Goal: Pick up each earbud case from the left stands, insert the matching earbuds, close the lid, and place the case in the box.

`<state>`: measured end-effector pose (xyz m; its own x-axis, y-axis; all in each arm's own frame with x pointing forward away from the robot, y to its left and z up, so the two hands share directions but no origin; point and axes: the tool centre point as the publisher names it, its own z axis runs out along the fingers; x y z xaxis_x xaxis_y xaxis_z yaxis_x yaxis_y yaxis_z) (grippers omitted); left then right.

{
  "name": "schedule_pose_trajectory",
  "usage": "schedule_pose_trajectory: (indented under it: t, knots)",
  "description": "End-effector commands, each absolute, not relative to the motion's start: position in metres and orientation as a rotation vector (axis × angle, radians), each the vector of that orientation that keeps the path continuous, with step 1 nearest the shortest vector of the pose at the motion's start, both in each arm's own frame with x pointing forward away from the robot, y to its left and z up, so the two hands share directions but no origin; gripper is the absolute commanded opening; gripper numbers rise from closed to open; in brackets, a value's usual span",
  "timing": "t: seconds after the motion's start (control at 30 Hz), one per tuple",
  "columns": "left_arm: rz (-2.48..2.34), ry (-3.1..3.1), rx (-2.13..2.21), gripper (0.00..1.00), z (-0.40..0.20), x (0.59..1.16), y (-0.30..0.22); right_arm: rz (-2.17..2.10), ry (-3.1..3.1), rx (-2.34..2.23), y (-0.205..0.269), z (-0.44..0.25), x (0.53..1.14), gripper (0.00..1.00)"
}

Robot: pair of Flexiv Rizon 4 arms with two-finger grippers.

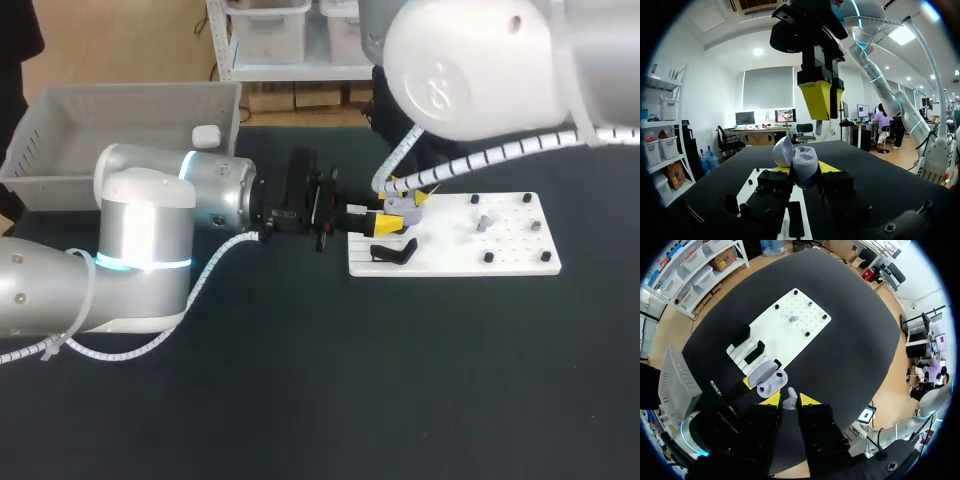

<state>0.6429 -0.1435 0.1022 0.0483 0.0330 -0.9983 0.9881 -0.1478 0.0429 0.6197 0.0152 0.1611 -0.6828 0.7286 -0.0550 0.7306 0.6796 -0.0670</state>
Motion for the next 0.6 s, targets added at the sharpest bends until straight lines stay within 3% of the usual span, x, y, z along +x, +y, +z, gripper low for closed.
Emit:
schedule_pose_trajectory:
  t: [0.03,0.6]
  knots:
    - [-1.261,1.126,1.362,0.00,0.1015,0.6419,-0.1429,-0.140,2.869,1.246,0.0176,0.1627,0.6265,0.00]
    - [-1.186,1.061,1.391,0.00,0.1036,0.6408,-0.1483,-0.174,2.884,1.276,0.0116,0.1574,0.6293,0.00]
